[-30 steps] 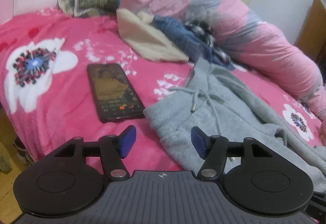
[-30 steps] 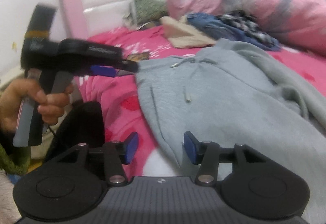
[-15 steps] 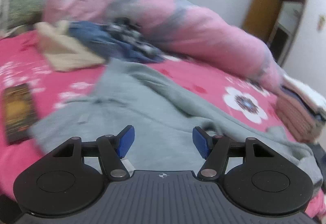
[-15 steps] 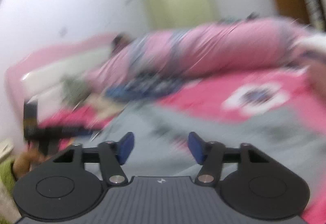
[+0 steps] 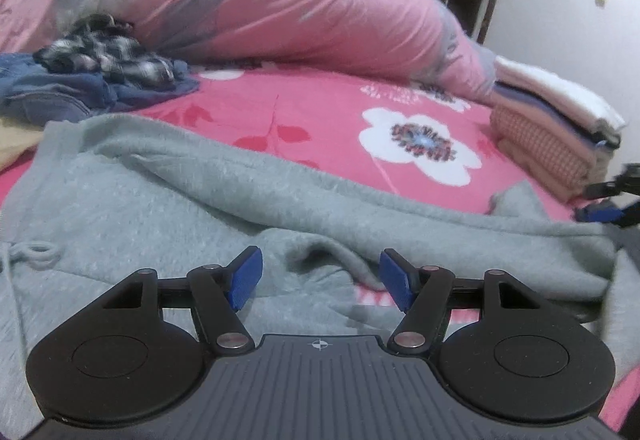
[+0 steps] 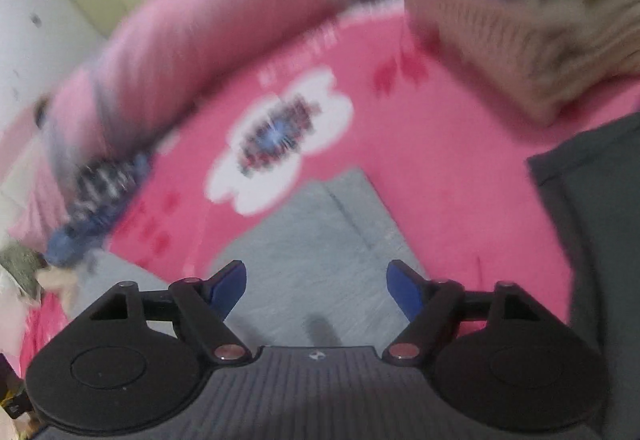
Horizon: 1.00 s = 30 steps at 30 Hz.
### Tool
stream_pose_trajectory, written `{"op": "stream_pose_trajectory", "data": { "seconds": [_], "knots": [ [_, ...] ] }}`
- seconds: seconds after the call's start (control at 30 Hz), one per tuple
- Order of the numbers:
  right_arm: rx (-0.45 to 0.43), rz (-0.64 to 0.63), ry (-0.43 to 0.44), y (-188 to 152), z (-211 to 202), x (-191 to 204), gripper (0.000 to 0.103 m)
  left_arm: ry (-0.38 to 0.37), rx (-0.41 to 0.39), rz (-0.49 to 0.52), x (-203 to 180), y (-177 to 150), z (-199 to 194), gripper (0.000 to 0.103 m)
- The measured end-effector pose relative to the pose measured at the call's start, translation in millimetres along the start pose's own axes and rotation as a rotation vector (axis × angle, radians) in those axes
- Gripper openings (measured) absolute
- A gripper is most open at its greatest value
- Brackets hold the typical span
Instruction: Fold clothes
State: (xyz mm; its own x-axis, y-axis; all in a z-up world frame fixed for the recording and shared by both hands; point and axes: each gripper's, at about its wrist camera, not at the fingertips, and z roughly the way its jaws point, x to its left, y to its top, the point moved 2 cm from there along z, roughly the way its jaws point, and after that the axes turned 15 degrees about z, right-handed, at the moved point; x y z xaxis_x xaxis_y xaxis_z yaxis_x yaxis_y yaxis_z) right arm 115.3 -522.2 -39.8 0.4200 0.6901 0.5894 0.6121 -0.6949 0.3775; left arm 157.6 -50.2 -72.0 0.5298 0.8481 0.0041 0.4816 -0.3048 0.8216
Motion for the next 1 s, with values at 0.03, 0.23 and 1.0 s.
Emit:
{"op": "stream_pose_trajectory", "data": {
  "seconds": [0.03, 0.23, 1.0],
  "knots": [
    [0.034, 0.006, -0.03, 8.8, 18.6, -3.5, 0.08, 0.0, 0.007, -0.005, 3.4, -2.4, 4.5, 0.066],
    [0.038, -0.12, -0.104, 6.9, 51.4, 8.6, 0.004, -0.013, 0.02, -0.075, 21.5, -25.5, 21.7, 0.067],
    [-0.623, -0.349, -0.067, 101.4, -10.3, 162.5, 0.0, -0.08, -0.054, -0.148, 31.7, -36.7, 18.1, 0.07]
  ]
}}
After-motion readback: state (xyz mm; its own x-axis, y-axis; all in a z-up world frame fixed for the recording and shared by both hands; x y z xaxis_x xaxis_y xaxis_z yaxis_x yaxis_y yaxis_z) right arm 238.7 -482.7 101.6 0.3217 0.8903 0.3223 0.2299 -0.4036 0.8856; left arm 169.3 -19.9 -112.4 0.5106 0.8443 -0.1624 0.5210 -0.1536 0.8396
